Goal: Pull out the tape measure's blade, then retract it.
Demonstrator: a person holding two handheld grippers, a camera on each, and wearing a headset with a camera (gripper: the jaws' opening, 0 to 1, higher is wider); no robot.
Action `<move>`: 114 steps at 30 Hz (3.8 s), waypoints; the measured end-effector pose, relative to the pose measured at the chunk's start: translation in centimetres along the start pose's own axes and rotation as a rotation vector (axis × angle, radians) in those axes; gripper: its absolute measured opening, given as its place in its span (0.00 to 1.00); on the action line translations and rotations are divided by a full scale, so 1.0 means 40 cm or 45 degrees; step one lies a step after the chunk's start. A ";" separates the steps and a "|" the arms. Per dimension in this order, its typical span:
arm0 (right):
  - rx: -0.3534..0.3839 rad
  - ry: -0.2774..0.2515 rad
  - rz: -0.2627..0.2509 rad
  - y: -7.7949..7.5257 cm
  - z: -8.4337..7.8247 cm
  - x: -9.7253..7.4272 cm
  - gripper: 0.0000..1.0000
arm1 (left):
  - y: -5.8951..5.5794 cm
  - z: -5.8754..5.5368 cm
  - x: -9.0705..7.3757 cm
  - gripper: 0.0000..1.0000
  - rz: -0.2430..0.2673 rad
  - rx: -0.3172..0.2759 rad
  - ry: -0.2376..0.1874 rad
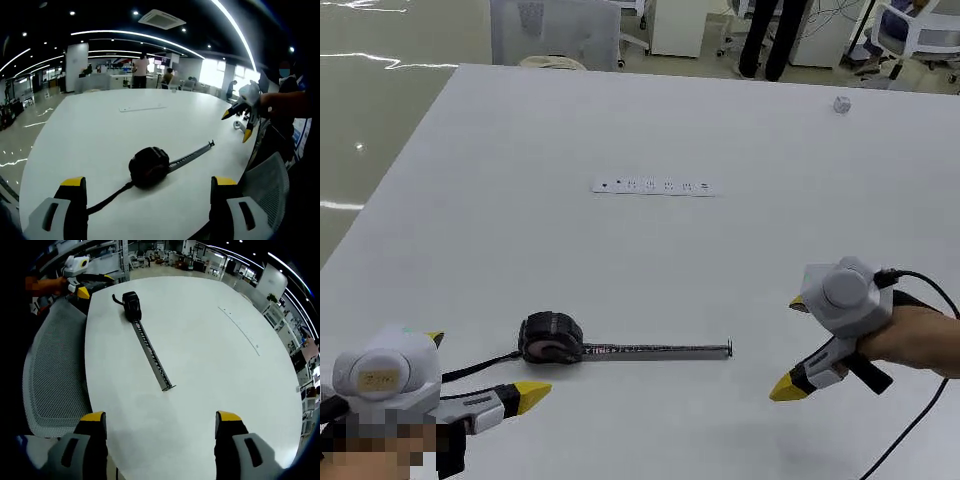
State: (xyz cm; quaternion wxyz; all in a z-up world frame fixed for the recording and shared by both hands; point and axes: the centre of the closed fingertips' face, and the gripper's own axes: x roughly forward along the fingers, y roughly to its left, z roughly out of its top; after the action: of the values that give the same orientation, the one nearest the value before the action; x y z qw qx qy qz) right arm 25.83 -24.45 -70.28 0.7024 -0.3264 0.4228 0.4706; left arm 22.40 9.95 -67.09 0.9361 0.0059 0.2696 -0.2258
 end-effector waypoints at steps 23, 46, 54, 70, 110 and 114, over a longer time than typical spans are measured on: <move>-0.267 0.131 0.265 -0.027 0.078 0.057 0.75 | -0.008 -0.012 0.026 1.00 0.001 -0.061 -0.007; -0.296 0.178 0.362 -0.050 0.055 0.199 0.32 | -0.041 -0.037 0.046 1.00 -0.056 -0.064 0.033; -0.362 0.167 0.328 -0.050 0.049 0.229 0.24 | -0.045 -0.035 0.046 1.00 -0.059 -0.066 0.031; -0.325 0.234 0.387 -0.029 0.019 0.229 0.26 | -0.043 -0.033 0.041 1.00 -0.066 -0.097 0.025; -0.328 0.401 0.318 -0.010 -0.001 0.237 0.17 | -0.030 -0.036 0.052 1.00 -0.040 -0.133 0.015; -0.183 0.331 0.329 -0.013 0.000 0.237 0.18 | -0.033 -0.034 0.068 1.00 -0.033 -0.120 0.022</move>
State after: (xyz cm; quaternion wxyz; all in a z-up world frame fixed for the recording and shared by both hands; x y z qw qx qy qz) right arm 28.22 -20.97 -78.79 0.5504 -0.3768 0.5135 0.5398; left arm 23.21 7.78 -69.48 0.9299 -0.0398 0.2881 -0.2251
